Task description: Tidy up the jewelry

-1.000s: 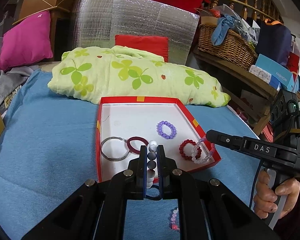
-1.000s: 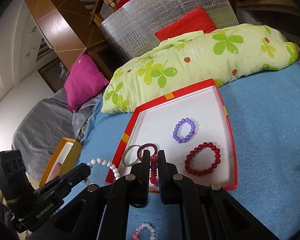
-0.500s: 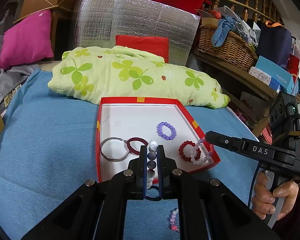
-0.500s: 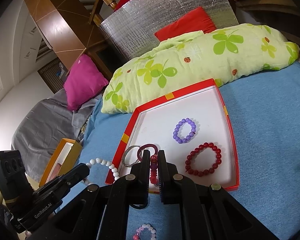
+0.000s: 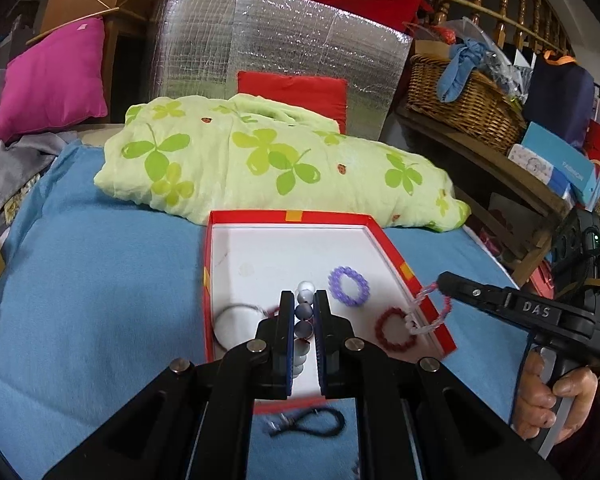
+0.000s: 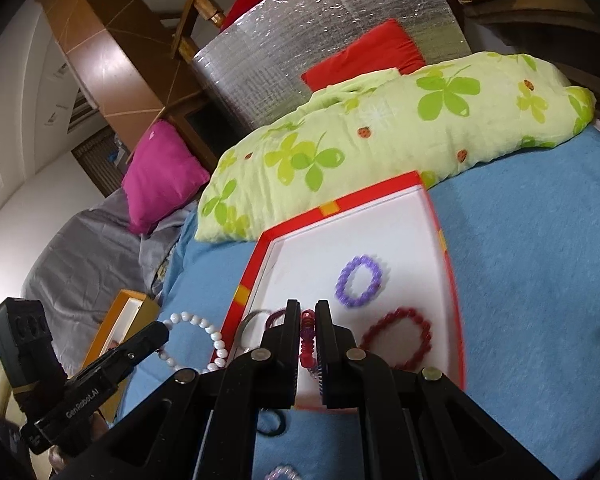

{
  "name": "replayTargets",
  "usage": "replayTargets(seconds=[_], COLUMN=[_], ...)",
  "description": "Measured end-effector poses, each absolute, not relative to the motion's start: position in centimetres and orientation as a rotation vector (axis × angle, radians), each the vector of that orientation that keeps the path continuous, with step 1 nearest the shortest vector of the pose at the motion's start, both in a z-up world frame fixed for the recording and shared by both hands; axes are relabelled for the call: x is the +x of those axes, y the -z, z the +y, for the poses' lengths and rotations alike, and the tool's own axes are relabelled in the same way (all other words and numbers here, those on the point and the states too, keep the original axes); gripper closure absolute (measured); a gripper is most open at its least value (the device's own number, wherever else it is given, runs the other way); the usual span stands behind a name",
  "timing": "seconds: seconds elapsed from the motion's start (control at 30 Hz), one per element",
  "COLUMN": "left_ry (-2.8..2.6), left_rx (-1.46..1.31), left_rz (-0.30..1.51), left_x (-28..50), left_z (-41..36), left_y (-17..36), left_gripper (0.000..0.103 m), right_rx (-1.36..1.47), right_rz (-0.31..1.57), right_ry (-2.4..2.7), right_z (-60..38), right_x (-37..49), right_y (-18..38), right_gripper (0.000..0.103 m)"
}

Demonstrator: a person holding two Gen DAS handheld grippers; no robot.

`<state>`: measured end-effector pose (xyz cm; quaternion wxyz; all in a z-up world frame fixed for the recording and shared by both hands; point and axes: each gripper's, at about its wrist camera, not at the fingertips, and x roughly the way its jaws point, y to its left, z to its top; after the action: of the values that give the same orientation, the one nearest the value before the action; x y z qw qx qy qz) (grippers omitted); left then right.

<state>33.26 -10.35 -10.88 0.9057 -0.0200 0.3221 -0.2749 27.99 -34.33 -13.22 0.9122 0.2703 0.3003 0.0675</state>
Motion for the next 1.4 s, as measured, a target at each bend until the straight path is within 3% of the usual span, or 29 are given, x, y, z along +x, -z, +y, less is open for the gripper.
replayTargets(seconds=[0.43, 0.87, 0.9, 0.97, 1.03, 1.4], left_ry=[0.619, 0.586, 0.573, 0.552, 0.529, 0.449], left_rx=[0.018, 0.101, 0.11, 0.101, 0.107, 0.199], left_rz=[0.788, 0.89, 0.896, 0.889, 0.859, 0.706], left_x=[43.5, 47.2, 47.3, 47.3, 47.1, 42.2], left_z=[-14.1, -17.6, -17.7, -17.4, -17.2, -17.3], left_y=[13.3, 17.4, 17.4, 17.1, 16.6, 13.2], left_gripper=[0.093, 0.092, 0.086, 0.069, 0.056, 0.044], right_rx=[0.655, 0.629, 0.616, 0.596, 0.603, 0.622], right_rz=[0.635, 0.724, 0.733, 0.734, 0.722, 0.603], right_ry=[-0.088, 0.024, 0.034, 0.06, 0.065, 0.031], right_z=[-38.5, -39.8, -39.7, -39.7, -39.7, -39.5], right_x=[34.6, 38.8, 39.1, 39.2, 39.0, 35.8], right_y=[15.0, 17.3, 17.4, 17.3, 17.0, 13.8], right_gripper=[0.095, 0.091, 0.091, 0.072, 0.063, 0.063])
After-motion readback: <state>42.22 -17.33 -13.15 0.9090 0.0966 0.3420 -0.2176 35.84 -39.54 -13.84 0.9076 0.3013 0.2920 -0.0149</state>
